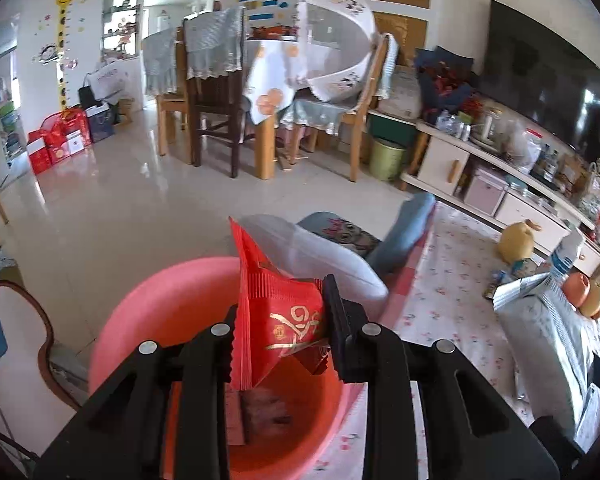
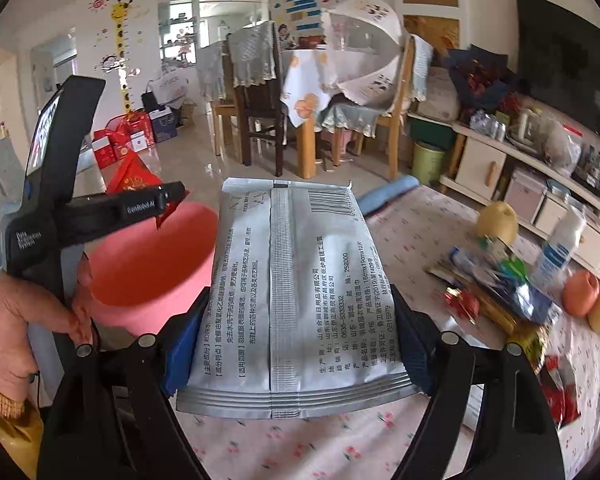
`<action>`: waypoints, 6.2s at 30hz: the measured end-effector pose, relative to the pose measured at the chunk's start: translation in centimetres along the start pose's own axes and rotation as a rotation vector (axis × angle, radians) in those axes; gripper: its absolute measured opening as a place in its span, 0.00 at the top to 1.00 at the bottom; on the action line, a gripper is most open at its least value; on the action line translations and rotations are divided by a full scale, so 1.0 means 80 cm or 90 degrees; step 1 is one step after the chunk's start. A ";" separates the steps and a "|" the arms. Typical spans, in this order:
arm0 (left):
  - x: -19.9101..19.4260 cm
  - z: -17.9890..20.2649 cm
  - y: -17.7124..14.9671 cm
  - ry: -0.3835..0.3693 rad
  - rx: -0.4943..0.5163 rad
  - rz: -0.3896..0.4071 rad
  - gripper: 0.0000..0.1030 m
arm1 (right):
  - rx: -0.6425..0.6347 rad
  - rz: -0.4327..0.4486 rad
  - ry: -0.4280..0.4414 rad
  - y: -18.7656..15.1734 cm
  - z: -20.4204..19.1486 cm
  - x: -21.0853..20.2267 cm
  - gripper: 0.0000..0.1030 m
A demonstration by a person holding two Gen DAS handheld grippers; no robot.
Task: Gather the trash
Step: 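Carry the red wrapper and white packet toward the pink bucket with both tools, then open the left tool over the bucket while the right tool releases the white packet into it, then withdraw both open tools from the bucket toward the table, then move both open tools over the table toward the remaining snack wrappers, then grasp the red foil wrapper with the left tool while the right tool grasps the yellow-green snack bag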
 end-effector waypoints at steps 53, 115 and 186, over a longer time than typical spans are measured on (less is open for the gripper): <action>0.024 -0.116 0.007 0.111 -0.056 -0.019 0.18 | -0.109 -0.036 -0.026 0.023 -0.118 0.099 0.09; 0.004 0.214 -0.048 0.023 0.241 -0.001 0.08 | 0.099 -0.013 -0.136 -0.087 0.113 -0.033 0.07; 0.134 0.423 -0.127 -0.189 0.241 -0.167 0.44 | 0.360 -0.169 -0.167 -0.205 0.400 -0.023 0.06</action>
Point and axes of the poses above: each gripper's, at about its wrist camera, not at the fingertips, and x roughly the way its jaws point, z to its right, y to its top, the point moved 8 cm from there along x, roughly the way its jaws point, and after that the axes turned 3 degrees about -z, right-handed, at the moved point
